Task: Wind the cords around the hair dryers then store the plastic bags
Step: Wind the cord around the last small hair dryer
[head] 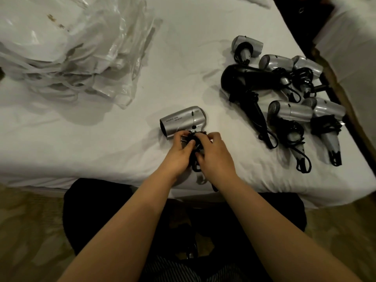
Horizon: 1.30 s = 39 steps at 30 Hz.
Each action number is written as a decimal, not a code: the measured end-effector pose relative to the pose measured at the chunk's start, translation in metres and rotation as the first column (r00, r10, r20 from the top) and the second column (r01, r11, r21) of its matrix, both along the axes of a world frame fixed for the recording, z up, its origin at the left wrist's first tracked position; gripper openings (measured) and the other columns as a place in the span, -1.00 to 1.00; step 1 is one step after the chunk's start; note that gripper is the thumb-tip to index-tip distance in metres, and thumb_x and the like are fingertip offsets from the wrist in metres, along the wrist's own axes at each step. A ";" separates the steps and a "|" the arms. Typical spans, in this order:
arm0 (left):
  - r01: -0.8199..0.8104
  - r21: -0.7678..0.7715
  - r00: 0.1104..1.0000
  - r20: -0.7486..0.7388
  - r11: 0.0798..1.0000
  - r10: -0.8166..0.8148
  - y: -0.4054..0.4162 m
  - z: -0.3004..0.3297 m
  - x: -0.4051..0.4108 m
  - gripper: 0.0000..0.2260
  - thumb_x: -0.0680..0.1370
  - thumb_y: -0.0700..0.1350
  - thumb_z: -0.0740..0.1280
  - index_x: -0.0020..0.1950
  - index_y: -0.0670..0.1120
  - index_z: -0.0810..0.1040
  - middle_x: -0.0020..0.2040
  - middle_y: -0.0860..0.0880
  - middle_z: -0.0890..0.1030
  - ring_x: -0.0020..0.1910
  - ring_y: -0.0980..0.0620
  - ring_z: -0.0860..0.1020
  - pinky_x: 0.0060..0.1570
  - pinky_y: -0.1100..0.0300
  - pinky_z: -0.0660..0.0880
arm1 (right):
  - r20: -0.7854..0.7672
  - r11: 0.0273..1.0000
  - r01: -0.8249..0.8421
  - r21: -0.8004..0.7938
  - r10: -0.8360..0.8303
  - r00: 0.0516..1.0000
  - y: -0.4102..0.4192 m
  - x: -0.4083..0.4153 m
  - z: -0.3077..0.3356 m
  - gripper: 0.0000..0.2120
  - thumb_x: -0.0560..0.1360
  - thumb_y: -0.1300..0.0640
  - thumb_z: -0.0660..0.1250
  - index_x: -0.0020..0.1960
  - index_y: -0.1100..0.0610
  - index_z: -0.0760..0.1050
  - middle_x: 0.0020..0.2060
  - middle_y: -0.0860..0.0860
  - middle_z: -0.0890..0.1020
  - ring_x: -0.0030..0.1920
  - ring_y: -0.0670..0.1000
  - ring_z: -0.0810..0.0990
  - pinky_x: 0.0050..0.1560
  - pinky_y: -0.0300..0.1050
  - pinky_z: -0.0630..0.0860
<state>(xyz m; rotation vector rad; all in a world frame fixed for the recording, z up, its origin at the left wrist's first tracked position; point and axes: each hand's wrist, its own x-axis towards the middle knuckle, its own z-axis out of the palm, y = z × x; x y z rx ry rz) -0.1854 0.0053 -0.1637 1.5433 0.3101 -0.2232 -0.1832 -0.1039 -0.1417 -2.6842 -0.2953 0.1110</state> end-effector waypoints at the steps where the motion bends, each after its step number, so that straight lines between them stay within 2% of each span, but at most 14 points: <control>1: -0.004 -0.032 1.000 -0.004 0.999 0.004 0.000 -0.001 0.000 -0.81 0.65 -0.13 0.14 0.23 0.08 0.27 0.08 -0.08 0.55 0.04 -0.04 0.57 0.02 0.11 0.53 | -0.016 0.999 -0.012 0.033 0.013 1.000 0.002 0.005 0.002 -0.63 0.57 0.12 0.20 0.37 0.09 0.32 0.24 0.11 0.34 0.06 0.13 0.49 0.02 0.00 0.50; 5: -0.024 -0.110 0.999 -0.030 0.994 0.021 0.006 -0.009 -0.010 -0.59 0.55 -0.26 0.31 0.29 0.03 0.24 -0.02 -0.07 0.56 -0.09 0.05 0.58 -0.09 0.23 0.53 | -0.020 0.985 0.048 0.168 -0.045 0.999 0.003 0.022 0.001 -0.76 0.56 0.13 0.22 0.20 0.19 0.41 0.06 0.12 0.46 -0.03 0.12 0.50 -0.04 -0.06 0.43; 8: 0.035 0.169 0.999 -0.014 0.985 -0.033 0.009 -0.014 -0.018 -0.54 0.47 -0.32 0.37 0.28 -0.02 0.30 -0.13 0.04 0.50 -0.16 0.18 0.52 -0.21 0.41 0.47 | -0.162 0.886 0.201 0.417 -0.145 0.976 -0.001 0.027 -0.002 -0.86 0.56 0.15 0.24 0.11 0.10 0.44 -0.11 -0.05 0.50 -0.14 0.01 0.50 -0.06 -0.09 0.46; 12: -0.019 0.486 0.991 0.128 0.874 -0.050 0.008 -0.011 -0.015 -0.81 0.51 -0.32 0.29 0.06 -0.09 0.47 -0.09 0.01 0.55 -0.07 0.03 0.54 -0.17 0.38 0.39 | -0.341 0.678 0.360 0.641 -0.169 0.925 -0.006 0.028 -0.003 -0.83 0.56 0.23 0.20 0.11 0.06 0.47 -0.11 -0.02 0.54 -0.27 -0.07 0.47 -0.21 -0.18 0.44; 16: -0.056 0.712 0.931 0.291 0.700 -0.221 0.016 -0.009 -0.009 -0.77 0.50 -0.34 0.24 0.12 -0.19 0.54 0.01 -0.18 0.53 0.00 -0.15 0.49 -0.07 0.04 0.41 | -0.200 0.882 0.172 0.439 -0.091 0.976 -0.003 0.032 0.000 -0.64 0.60 0.21 0.13 0.38 0.05 0.39 0.12 0.11 0.56 0.07 0.06 0.51 0.11 -0.11 0.41; 20: -0.124 0.786 0.855 0.394 0.606 -0.338 0.024 -0.002 -0.006 -0.76 0.45 -0.34 0.26 0.09 -0.22 0.57 -0.04 -0.21 0.53 -0.10 -0.19 0.49 -0.23 -0.03 0.47 | -0.096 0.995 -0.018 0.097 0.027 0.995 0.002 0.031 0.000 -0.59 0.63 0.10 0.02 0.46 -0.08 0.25 0.14 0.12 0.43 0.11 0.13 0.47 0.05 -0.14 0.35; 24: -0.203 0.845 0.811 0.429 0.495 -0.399 0.031 -0.002 -0.003 -0.79 0.44 -0.31 0.28 0.06 -0.23 0.57 -0.08 -0.21 0.55 -0.14 -0.19 0.52 -0.29 0.06 0.50 | -0.154 0.995 0.016 0.097 -0.001 0.988 0.007 0.036 -0.002 -0.61 0.62 -0.04 -0.03 0.40 -0.04 0.32 0.01 -0.02 0.45 -0.02 0.04 0.44 -0.18 -0.25 0.28; 26: -0.197 0.829 0.837 0.420 0.523 -0.350 0.032 0.005 0.001 -0.84 0.53 -0.19 0.20 0.03 -0.13 0.54 -0.04 -0.12 0.54 -0.10 -0.11 0.53 -0.20 0.12 0.45 | -0.171 0.990 0.029 0.139 -0.004 0.985 0.007 0.040 0.000 -0.63 0.62 -0.06 -0.03 0.34 -0.01 0.37 -0.12 -0.08 0.38 -0.12 -0.03 0.40 -0.29 -0.29 0.23; 27: -0.171 0.785 0.867 0.407 0.596 -0.288 0.031 0.011 0.004 -0.86 0.58 -0.10 0.17 0.01 -0.05 0.51 -0.03 -0.05 0.53 -0.09 -0.03 0.52 -0.17 0.13 0.42 | -0.136 0.994 -0.023 0.103 0.037 0.990 0.007 0.042 0.003 -0.65 0.62 -0.02 -0.01 0.32 0.00 0.39 -0.10 -0.06 0.38 -0.15 -0.03 0.40 -0.27 -0.27 0.26; 30: -0.066 0.797 0.880 0.331 0.600 -0.342 0.031 0.021 0.010 -0.84 0.61 0.03 0.11 0.16 0.10 0.40 0.13 0.05 0.48 -0.01 0.09 0.48 -0.10 0.18 0.36 | -0.061 0.986 -0.165 -0.037 0.163 0.985 0.005 0.046 0.005 -0.65 0.59 0.09 0.06 0.35 -0.03 0.36 0.04 0.07 0.48 -0.07 0.10 0.49 -0.12 -0.12 0.39; 32: -0.018 0.910 0.825 0.248 0.415 -0.508 0.035 0.020 0.014 -0.71 0.60 -0.09 0.16 0.32 -0.04 0.36 0.25 -0.05 0.44 0.07 0.02 0.46 -0.08 0.17 0.38 | -0.096 0.984 -0.173 -0.033 0.169 0.981 0.006 0.047 0.002 -0.65 0.59 0.09 0.06 0.35 -0.01 0.36 0.03 0.05 0.49 -0.05 0.10 0.48 -0.14 -0.14 0.37; 34: -0.032 0.964 0.800 0.183 0.264 -0.572 0.036 0.023 0.018 -0.69 0.52 -0.24 0.26 0.27 -0.18 0.42 0.17 -0.16 0.52 0.07 -0.13 0.51 -0.15 0.06 0.42 | -0.160 0.993 -0.109 0.053 0.116 0.980 0.007 0.043 0.002 -0.71 0.60 0.01 0.03 0.19 0.03 0.44 -0.12 -0.06 0.49 -0.12 0.04 0.45 -0.28 -0.24 0.27; 36: -0.077 0.980 0.759 0.179 0.186 -0.626 0.036 0.026 0.021 -0.73 0.40 -0.36 0.35 0.10 -0.27 0.53 -0.06 -0.22 0.61 -0.12 -0.22 0.59 -0.33 0.07 0.41 | -0.122 0.996 -0.088 0.034 0.092 0.988 0.009 0.043 0.004 -0.75 0.60 0.02 0.03 0.12 0.03 0.45 -0.14 -0.06 0.46 -0.14 0.03 0.42 -0.31 -0.25 0.21; 39: -0.085 0.991 0.723 0.133 0.103 -0.678 0.031 0.038 0.023 -0.78 0.28 -0.44 0.38 -0.10 -0.31 0.55 -0.28 -0.23 0.61 -0.37 -0.22 0.59 -0.46 0.16 0.33 | -0.090 0.994 -0.111 -0.020 0.109 0.990 0.011 0.038 0.009 -0.72 0.58 0.13 0.07 0.24 0.11 0.41 0.05 0.10 0.48 -0.05 0.12 0.47 -0.22 -0.20 0.26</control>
